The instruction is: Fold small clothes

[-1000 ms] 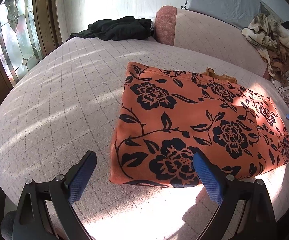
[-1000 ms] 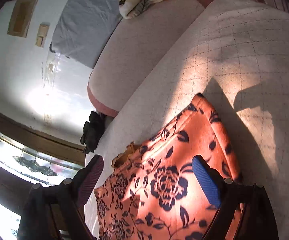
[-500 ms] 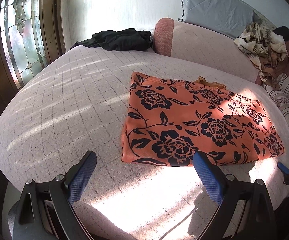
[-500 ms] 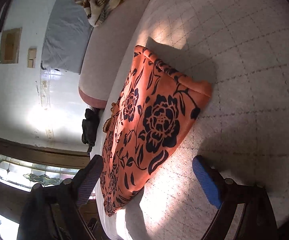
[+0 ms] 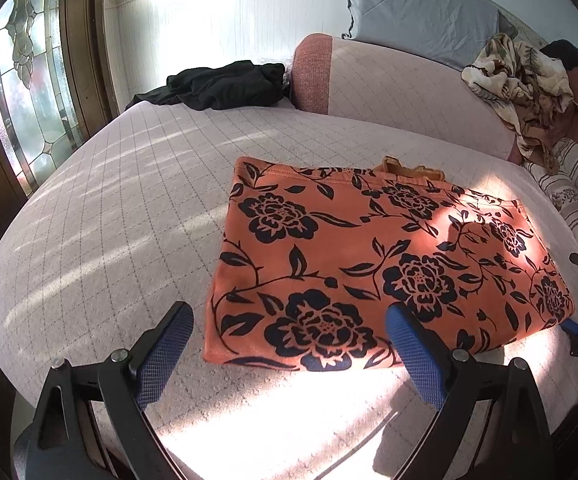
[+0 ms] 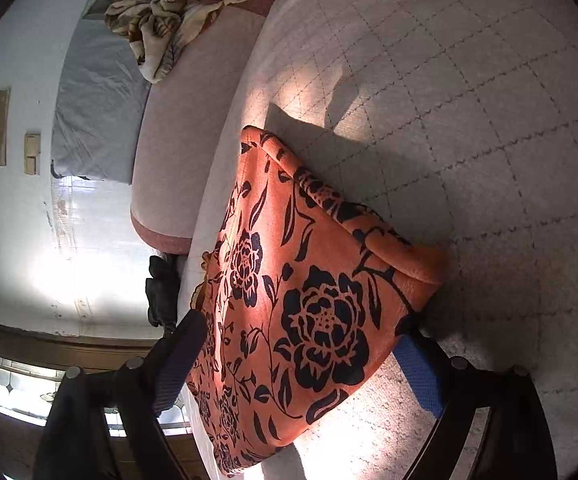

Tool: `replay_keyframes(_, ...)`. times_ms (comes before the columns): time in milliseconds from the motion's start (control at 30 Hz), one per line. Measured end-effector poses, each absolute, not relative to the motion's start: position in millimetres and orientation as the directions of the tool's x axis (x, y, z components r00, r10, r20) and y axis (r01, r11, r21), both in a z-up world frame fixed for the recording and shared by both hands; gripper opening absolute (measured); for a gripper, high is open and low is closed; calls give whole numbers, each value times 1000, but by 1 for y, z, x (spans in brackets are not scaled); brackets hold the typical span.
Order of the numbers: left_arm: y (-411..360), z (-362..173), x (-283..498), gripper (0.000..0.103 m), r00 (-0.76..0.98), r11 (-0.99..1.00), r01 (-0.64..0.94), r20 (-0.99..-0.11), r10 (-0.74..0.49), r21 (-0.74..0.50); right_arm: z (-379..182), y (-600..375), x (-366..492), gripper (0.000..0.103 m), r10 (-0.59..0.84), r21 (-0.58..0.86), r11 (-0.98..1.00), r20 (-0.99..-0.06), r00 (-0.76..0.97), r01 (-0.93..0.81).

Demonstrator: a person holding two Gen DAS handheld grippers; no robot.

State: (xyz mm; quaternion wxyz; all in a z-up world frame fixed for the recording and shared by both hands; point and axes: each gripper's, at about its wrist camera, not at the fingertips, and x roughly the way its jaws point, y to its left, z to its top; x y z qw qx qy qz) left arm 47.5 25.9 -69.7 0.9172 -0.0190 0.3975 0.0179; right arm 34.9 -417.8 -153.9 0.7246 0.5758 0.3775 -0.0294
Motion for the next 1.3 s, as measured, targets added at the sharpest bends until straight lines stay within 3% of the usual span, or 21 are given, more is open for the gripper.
replay_keyframes(167, 1, -87, 94, 97, 654, 1000, -29, -756, 24, 7, -147, -408, 43, 93, 374, 745, 399, -665, 646, 535)
replay_keyframes(400, -25, -119, 133, 97, 617, 999, 12, -786, 34, 53, -145, -402, 58, 92, 363, 724, 441, -684, 633, 531)
replay_keyframes(433, -29, -126, 137, 97, 604, 998, 22, -796, 36, 62, -144, -403, 62, 90, 358, 725, 449, -682, 638, 522)
replay_keyframes(533, -32, -126, 138, 97, 618, 997, 27, -785, 43, 76, -141, -404, 71, 69, 311, 689, 498, -708, 633, 526)
replay_keyframes(733, -38, -104, 122, 97, 682, 998, 54, -729, -46, -13, -141, -402, 68, 69, 279, 671, 529, -716, 640, 520)
replay_keyframes(833, -54, -133, 130, 97, 614, 994, 96, -789, -22, 47, -149, -404, 71, 71, 280, 683, 505, -708, 648, 527)
replay_keyframes(900, -55, -132, 125, 98, 648, 994, 90, -762, -12, 61, -149, -403, 77, 70, 277, 689, 521, -695, 663, 504)
replay_keyframes(933, -55, -128, 124, 97, 641, 995, 92, -767, -22, 48, -149, -403, 81, 64, 280, 686, 539, -693, 665, 488)
replay_keyframes(967, -53, -122, 123, 97, 643, 995, 98, -765, -40, 30, -149, -403, 84, 40, 273, 671, 564, -701, 658, 481)
replay_keyframes(1000, -52, -115, 119, 97, 663, 995, 99, -747, -46, 26, -151, -404, 85, 31, 269, 655, 578, -715, 645, 486)
replay_keyframes(1067, -50, -108, 114, 97, 700, 996, 75, -714, -23, 40, -153, -406, 83, 31, 272, 656, 578, -715, 644, 484)
replay_keyframes(1167, -56, -138, 130, 100, 601, 994, 100, -799, -25, 44, -154, -404, 83, 35, 259, 650, 588, -716, 649, 482)
replay_keyframes(1233, -60, -137, 129, 100, 628, 992, 104, -778, -12, 68, -153, -401, 85, 43, 253, 646, 602, -711, 656, 469)
replay_keyframes(1300, -53, -131, 134, 99, 597, 993, 114, -801, -54, 18, -153, -397, 92, 42, 253, 631, 628, -718, 648, 455)
